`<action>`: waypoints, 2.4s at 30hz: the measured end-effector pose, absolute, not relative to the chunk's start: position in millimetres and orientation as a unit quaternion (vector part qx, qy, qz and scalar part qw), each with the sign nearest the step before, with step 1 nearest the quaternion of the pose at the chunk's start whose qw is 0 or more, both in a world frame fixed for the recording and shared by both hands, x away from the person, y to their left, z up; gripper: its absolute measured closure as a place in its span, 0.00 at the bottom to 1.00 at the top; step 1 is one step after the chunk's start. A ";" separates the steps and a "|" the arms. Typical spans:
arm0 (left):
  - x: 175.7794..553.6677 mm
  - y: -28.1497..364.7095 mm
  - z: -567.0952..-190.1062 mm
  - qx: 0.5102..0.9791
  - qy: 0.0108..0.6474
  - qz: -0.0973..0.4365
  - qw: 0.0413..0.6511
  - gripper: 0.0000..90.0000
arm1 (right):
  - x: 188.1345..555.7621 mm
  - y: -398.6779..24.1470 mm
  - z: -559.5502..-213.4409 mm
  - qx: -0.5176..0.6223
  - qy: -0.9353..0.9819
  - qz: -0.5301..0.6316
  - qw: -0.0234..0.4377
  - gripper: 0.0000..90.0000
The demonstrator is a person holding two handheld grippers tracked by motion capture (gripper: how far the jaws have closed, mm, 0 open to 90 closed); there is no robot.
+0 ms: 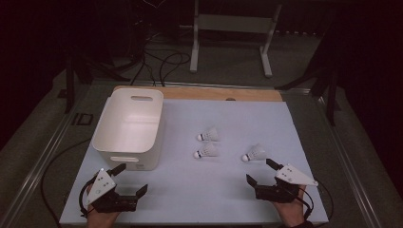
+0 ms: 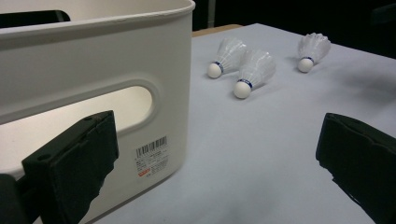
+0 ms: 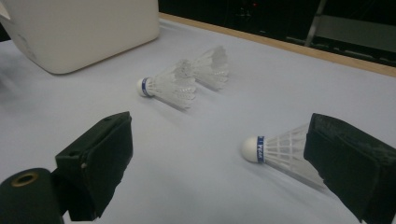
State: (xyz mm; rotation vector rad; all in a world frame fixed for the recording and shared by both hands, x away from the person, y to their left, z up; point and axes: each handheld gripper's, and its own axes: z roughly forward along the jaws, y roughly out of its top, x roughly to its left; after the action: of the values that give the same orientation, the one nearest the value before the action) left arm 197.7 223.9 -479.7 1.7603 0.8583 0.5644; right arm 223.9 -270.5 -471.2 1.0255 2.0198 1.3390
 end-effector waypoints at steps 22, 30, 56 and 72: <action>194.8 223.5 -478.9 0.719 0.367 0.251 0.534 0.00 | 223.7 -268.7 -464.7 0.377 0.742 0.489 0.262 0.08; 195.1 223.8 -478.9 0.713 0.372 0.254 0.537 0.00 | 226.9 -267.9 -457.1 0.369 0.744 0.489 0.268 0.08; 197.0 221.8 -479.9 0.715 0.376 0.260 0.529 0.00 | 248.8 -260.4 -416.6 0.349 0.745 0.498 0.273 0.08; 195.7 223.6 -478.6 0.709 0.379 0.264 0.533 0.00 | 262.9 -260.6 -410.9 0.351 0.741 0.494 0.287 0.08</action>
State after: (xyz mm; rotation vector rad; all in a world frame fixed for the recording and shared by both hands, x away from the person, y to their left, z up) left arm 195.7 223.6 -478.6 1.6906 0.9032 0.6303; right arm 262.9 -260.6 -410.9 0.9384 1.9804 1.3209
